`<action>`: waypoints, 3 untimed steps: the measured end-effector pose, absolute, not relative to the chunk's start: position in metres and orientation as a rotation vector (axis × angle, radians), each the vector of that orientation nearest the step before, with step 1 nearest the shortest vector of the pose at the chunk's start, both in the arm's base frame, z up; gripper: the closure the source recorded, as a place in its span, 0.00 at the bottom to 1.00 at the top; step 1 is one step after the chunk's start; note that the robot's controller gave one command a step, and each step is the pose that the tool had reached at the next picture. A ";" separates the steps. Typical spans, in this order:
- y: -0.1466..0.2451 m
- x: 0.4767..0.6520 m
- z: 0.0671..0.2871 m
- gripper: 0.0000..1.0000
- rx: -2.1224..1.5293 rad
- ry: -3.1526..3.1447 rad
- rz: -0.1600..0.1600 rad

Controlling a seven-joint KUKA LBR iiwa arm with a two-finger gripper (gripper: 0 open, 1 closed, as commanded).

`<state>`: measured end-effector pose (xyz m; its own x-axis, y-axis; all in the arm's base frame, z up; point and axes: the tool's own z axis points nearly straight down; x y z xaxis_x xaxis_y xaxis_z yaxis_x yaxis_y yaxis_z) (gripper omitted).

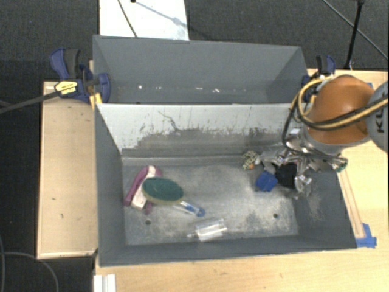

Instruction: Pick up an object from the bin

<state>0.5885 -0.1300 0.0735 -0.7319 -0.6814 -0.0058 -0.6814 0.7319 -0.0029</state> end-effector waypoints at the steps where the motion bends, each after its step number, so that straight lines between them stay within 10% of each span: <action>1: -0.108 0.592 0.070 0.00 -1.379 2.821 -0.001; 2: -0.108 0.591 0.069 1.00 -1.373 2.831 0.006; 3: -0.108 0.592 0.070 0.00 -1.368 2.828 0.003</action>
Offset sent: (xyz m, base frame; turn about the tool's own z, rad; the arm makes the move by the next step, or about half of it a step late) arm 0.0033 0.0222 -0.0035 -0.1628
